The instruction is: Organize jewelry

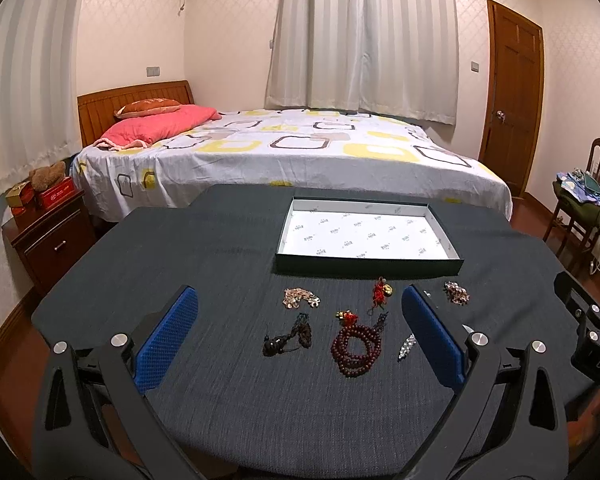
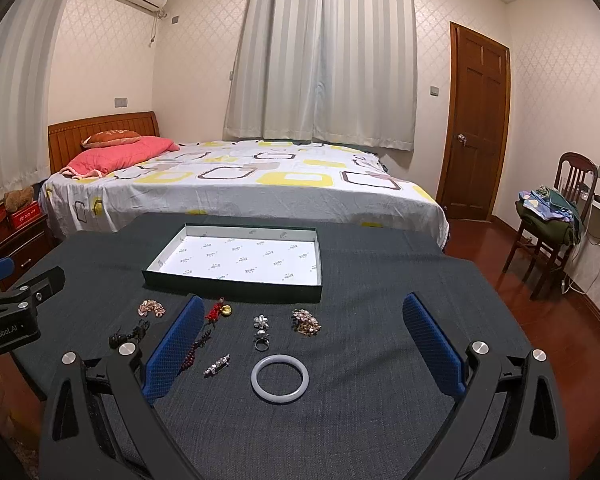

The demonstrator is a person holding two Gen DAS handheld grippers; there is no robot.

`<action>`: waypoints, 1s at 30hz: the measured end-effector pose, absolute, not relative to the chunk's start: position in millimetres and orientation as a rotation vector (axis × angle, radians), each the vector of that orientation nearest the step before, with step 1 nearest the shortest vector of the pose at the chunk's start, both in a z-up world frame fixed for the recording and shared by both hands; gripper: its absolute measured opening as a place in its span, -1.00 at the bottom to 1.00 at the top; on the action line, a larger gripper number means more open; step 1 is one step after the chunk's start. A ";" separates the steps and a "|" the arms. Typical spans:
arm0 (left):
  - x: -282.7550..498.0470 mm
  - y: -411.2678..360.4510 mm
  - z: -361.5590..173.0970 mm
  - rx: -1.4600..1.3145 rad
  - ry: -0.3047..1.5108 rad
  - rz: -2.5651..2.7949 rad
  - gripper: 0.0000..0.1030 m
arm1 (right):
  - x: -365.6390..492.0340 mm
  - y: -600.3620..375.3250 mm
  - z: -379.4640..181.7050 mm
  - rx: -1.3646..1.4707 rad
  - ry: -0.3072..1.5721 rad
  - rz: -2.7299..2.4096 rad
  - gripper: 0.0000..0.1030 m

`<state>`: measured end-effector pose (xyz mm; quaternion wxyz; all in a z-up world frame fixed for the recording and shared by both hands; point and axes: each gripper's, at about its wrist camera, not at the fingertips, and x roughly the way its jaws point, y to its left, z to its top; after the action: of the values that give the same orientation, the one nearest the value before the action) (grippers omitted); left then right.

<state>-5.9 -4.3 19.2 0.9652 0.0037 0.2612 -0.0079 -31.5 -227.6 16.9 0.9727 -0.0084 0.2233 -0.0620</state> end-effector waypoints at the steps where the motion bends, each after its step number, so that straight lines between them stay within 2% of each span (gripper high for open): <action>1: -5.9 -3.4 15.5 0.007 0.530 -0.015 0.93 | -31.9 -227.6 17.1 -0.016 0.451 -0.125 0.88; 30: -8.4 -2.1 8.1 0.007 0.538 -0.015 0.93 | -31.5 -226.9 12.5 -0.017 0.454 -0.124 0.88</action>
<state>-8.4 -2.1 8.1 0.9640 0.0033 0.2658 -0.0075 -31.5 -226.9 12.5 0.9724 -0.0086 0.2249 -0.0615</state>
